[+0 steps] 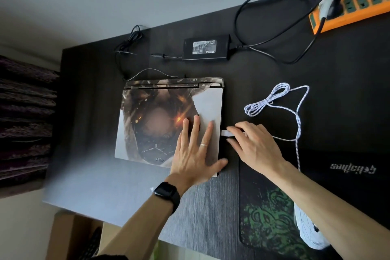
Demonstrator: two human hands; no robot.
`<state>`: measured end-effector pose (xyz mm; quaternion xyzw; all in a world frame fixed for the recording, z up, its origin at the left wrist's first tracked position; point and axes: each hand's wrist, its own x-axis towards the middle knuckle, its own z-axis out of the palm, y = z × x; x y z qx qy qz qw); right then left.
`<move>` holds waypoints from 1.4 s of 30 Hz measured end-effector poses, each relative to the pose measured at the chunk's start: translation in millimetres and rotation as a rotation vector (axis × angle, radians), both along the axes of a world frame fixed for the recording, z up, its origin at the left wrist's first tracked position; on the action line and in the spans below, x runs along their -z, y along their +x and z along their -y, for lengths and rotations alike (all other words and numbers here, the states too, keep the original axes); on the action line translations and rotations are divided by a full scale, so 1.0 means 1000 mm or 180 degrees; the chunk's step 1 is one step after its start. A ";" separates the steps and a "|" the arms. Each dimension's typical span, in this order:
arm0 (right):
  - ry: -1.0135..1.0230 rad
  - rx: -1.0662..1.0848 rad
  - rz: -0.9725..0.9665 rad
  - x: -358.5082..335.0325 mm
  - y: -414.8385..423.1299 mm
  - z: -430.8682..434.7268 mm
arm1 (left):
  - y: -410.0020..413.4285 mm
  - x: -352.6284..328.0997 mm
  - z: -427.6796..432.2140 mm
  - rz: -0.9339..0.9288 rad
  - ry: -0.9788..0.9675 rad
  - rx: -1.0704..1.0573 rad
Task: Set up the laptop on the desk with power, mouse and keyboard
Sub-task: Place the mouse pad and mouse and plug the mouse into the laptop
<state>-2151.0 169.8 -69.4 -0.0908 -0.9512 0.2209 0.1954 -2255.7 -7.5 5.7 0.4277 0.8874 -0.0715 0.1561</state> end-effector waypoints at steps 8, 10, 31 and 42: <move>-0.0006 0.0170 0.0128 -0.005 -0.002 -0.003 | -0.027 0.007 0.035 -0.0373 -0.0068 0.1164; 0.0013 0.0340 0.0189 -0.006 -0.005 -0.006 | -0.026 0.010 0.029 -0.0354 0.0123 0.1051; -0.0353 0.0760 0.1914 -0.107 0.071 0.018 | 0.041 -0.041 -0.008 0.0806 -0.0192 -0.0726; -0.0506 0.0369 0.2110 -0.194 0.091 0.051 | 0.060 -0.119 0.042 0.1437 0.1198 -0.1910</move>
